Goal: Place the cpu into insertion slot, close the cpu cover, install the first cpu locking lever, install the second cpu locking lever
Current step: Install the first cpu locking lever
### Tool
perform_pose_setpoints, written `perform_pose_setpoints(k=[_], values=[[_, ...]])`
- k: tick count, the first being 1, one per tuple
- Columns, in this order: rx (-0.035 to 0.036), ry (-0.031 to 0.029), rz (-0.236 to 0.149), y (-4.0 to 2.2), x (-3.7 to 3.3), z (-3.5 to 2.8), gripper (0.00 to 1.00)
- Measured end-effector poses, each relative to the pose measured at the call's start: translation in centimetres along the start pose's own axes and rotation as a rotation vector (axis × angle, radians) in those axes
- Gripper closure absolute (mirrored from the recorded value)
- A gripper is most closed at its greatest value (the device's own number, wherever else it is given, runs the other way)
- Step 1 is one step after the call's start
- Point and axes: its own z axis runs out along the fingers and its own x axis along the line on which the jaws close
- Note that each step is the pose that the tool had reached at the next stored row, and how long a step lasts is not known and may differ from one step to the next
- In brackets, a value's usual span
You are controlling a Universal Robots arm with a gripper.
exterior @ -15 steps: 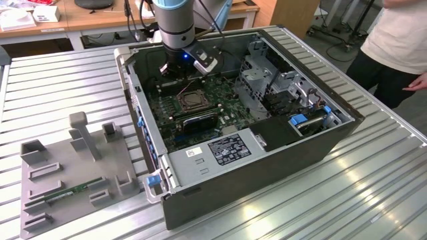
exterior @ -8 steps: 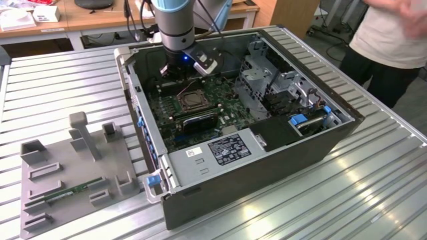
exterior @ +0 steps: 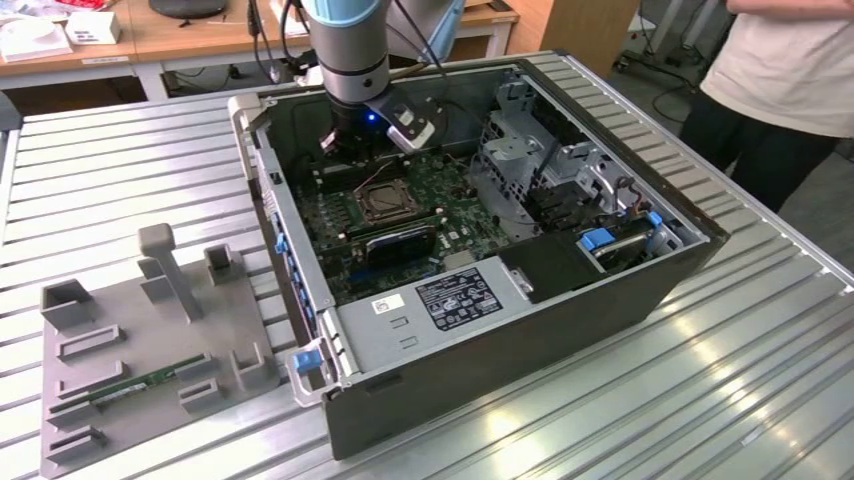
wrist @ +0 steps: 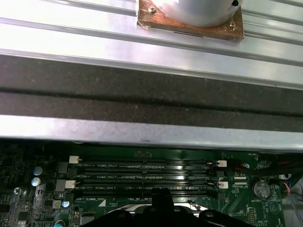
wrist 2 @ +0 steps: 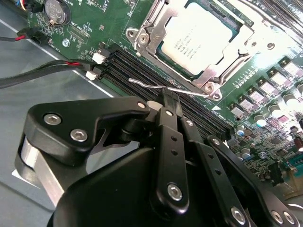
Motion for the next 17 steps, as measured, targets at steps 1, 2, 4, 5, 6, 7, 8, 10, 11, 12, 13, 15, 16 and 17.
perform_pose_setpoints(k=[1, 2, 4, 5, 6, 7, 8, 10, 11, 12, 13, 15, 16, 17], values=[[-0.0003, -0.0003, 0.0, 0.0, -0.04, 0.02, 0.89], [-0.0003, -0.0002, 0.0, -0.01, -0.08, 0.04, 0.89], [-0.0001, 0.0, 0.0, -0.01, -0.17, 0.05, 0.89], [0.0, 0.0, 0.0, -0.01, -0.17, 0.05, 0.89], [0.0, 0.0, 0.0, -0.01, -0.18, 0.05, 0.89], [0.0, 0.0, 0.0, -0.01, -0.18, 0.05, 0.89], [0.0, 0.0, 0.0, -0.01, -0.19, 0.05, 0.89], [-0.0002, -0.0001, 0.0, -0.02, -0.23, 0.08, 0.89], [-0.0002, -0.0001, 0.0, -0.02, -0.27, 0.1, 0.89], [-0.0001, -0.0001, 0.0, -0.03, -0.3, 0.11, 0.89], [-0.0001, -0.0001, 0.0, -0.03, -0.35, 0.14, 0.89], [0.0, 0.0, 0.0, -0.05, -0.42, 0.19, 0.89], [0.0001, 0.0001, 0.0, -0.05, -0.46, 0.21, 0.89], [0.0, 0.0001, 0.0, -0.06, -0.49, 0.24, 0.89]])
